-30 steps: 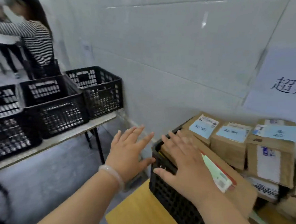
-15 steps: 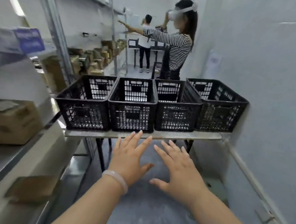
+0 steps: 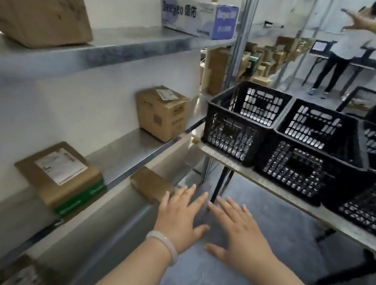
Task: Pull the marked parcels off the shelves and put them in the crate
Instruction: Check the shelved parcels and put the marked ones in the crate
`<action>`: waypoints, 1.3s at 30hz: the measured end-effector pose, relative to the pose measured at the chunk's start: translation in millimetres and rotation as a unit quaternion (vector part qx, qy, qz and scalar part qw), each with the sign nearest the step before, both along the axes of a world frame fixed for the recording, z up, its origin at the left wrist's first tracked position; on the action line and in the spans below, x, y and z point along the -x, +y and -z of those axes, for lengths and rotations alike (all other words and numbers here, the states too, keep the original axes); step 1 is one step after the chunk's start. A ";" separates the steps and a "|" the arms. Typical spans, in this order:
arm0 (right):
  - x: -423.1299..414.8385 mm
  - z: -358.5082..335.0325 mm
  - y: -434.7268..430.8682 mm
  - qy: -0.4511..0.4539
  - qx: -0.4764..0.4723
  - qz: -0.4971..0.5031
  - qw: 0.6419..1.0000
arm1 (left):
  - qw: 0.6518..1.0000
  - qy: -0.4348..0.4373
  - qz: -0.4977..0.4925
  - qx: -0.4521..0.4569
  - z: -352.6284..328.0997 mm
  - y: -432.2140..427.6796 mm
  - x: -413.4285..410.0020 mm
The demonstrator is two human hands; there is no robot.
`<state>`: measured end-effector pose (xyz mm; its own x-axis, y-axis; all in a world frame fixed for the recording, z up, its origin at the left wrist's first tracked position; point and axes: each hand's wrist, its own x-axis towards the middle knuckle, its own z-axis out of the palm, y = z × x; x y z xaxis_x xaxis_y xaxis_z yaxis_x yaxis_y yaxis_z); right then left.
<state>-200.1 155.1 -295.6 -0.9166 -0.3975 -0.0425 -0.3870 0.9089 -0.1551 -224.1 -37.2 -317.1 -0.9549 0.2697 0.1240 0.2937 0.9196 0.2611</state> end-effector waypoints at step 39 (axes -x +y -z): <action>319.6 289.1 -93.6 -0.200 0.056 -0.217 0.954 | 0.857 -0.187 -0.447 -0.176 268.6 -70.4 177.9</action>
